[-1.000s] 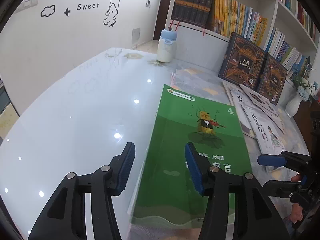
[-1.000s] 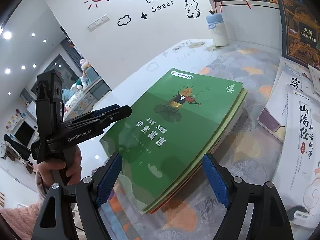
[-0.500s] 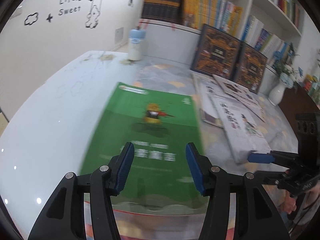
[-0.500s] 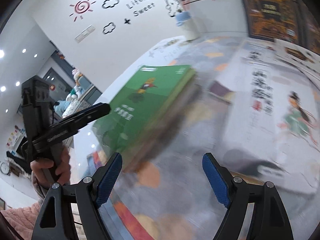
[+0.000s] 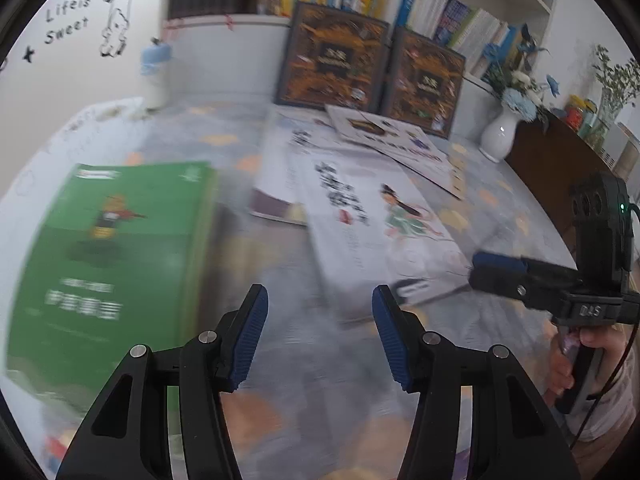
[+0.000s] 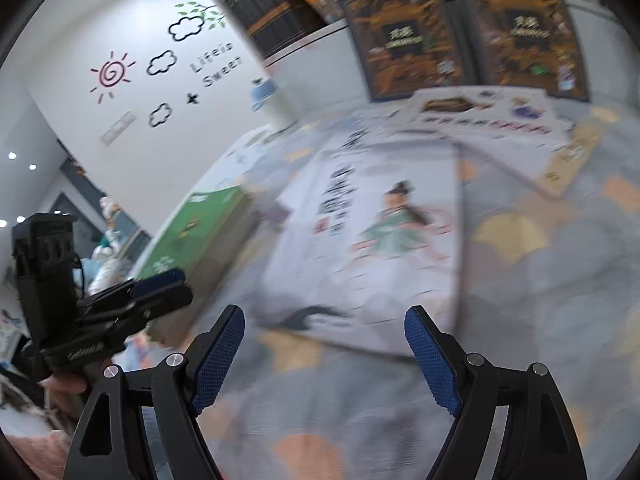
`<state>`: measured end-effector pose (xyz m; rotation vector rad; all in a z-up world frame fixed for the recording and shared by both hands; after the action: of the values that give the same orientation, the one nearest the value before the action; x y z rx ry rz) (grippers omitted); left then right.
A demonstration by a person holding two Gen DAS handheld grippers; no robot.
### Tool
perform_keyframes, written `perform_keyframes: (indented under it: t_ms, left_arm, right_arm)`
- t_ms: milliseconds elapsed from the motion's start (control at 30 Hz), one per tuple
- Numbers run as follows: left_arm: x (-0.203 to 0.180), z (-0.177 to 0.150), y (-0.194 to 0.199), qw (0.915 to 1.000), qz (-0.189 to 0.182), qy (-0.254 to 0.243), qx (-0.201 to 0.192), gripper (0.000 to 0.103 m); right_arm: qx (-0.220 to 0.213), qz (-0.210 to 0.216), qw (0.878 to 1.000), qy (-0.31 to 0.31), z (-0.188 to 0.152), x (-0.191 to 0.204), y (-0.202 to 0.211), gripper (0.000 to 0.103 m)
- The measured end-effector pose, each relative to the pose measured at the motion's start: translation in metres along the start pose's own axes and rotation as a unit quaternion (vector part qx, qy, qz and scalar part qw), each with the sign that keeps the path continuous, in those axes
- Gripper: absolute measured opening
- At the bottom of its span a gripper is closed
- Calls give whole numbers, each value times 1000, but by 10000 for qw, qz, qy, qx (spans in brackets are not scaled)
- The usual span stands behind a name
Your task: Organize books
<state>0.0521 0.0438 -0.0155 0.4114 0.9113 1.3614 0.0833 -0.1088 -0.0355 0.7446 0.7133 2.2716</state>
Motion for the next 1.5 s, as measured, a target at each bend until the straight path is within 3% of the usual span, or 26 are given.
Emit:
perform_keyframes:
  t_ms: [133,267,433,567,700,867,933,1067,1500]
  left_arm:
    - [-27,-8,-24,9997,-99,-94,196,52]
    - [-41,-8,-43,9997,-40,-139,215,52]
    - [-33,-9,-63,9997,146,-101,188,52]
    - [-12,-2,-66,9982,594,-87,-90,55]
    - [-1,-3,-71,9993,206,320,-32,68]
    - [-14,-9,-76,9990,418,-118,42,83]
    - [-14,-8,-78,9991,414,-127,40,83]
    - [-11,-8,-76,9995,302,-43,42,83]
    - [-10,-7,-75,9998,215,-6,41,83]
  right_arm:
    - [-163,-552,9982,159,1,-31,4,81]
    - [-94,-779,9967,182,-9,-50,1,81]
    - [-37,-539,9984,-137,-16,-63,-4,81]
    - [-63,-369,9991,-204,-17,-63,-6,87]
    - [-57,-294,9994,-160,-18,-60,-7,92]
    - [-55,-217,9997,-79,-17,-55,-9,95]
    - [-54,28,10000,-61,-17,-50,-11,95]
    - [-57,124,9999,-70,-18,-48,-11,96]
    - [-52,154,9998,-72,-18,-48,-12,97]
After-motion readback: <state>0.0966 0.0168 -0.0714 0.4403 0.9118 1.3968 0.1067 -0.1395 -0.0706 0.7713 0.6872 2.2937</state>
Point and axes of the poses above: each gripper's, at about its wrist camera, not at the fingertips, and y roughly against the way its jaws point, x to its left, z to its top, the point moved 10 cm from there along -y, roughly the way its jaws point, and after that the axes turned 10 degrees about y, right-handed, at the moved point
